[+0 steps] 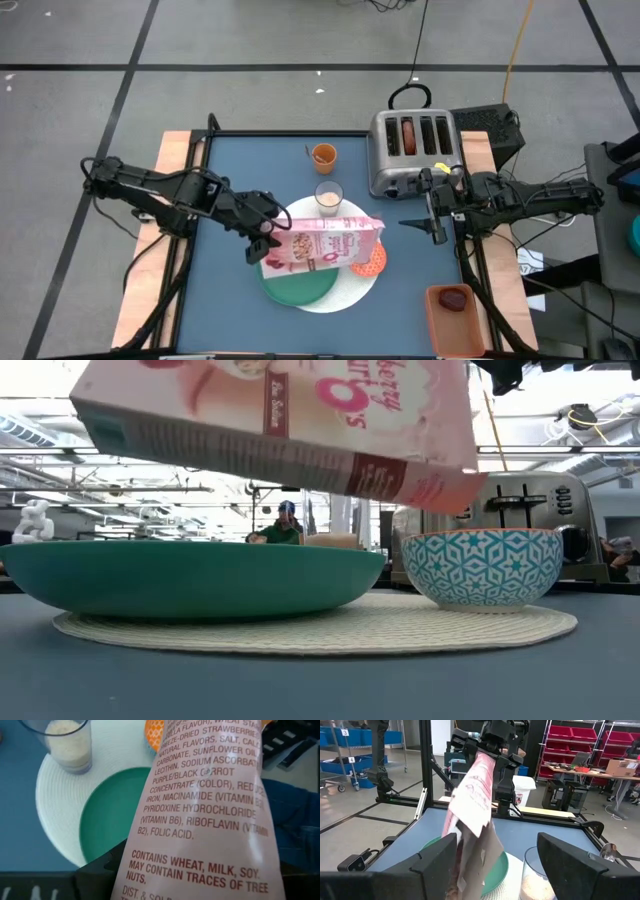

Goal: Arrange a breakfast setting
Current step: Pour the cereal from the cereal box into the orange bowl

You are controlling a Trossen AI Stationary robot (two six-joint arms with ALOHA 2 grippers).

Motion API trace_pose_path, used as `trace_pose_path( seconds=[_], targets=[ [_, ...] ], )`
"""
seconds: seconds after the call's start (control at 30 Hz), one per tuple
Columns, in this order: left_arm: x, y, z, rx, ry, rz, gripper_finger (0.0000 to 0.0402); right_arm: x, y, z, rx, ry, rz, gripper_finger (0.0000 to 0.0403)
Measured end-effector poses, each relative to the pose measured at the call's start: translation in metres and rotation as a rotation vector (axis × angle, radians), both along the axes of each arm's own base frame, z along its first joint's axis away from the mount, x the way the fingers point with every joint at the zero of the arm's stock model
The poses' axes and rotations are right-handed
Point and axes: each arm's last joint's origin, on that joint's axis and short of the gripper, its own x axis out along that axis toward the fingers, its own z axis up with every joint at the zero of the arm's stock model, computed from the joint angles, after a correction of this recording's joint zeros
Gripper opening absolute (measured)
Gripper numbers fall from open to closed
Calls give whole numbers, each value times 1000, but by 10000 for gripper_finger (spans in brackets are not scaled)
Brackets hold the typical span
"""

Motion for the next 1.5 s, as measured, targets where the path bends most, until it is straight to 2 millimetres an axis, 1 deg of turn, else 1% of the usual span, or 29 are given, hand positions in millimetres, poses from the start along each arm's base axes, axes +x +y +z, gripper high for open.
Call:
trace_pose_path(
  seconds=[0.27, 0.37, 0.53, 0.67, 0.77, 1.5],
  targets=[
    [0, 0, 1, 1, -9, -6, 219, 0, 0, 0, 0, 0, 0, 270],
    [6, 0, -4, -2, 9, -2, 219, 0, 0, 0, 0, 0, 0, 270],
    [9, -1, -7, 3, 25, -23, 219, 0, 0, 0, 2, -1, 0, 270],
    [12, -1, -13, -26, 68, -26, 219, 0, 0, 0, 0, -1, 1, 270],
    [14, -1, -12, -18, 45, -36, 219, 0, 0, 0, 0, -3, 0, 270],
    [13, 0, -12, -11, 51, -40, 219, 0, 0, 0, 0, -3, 1, 270]
  ],
)
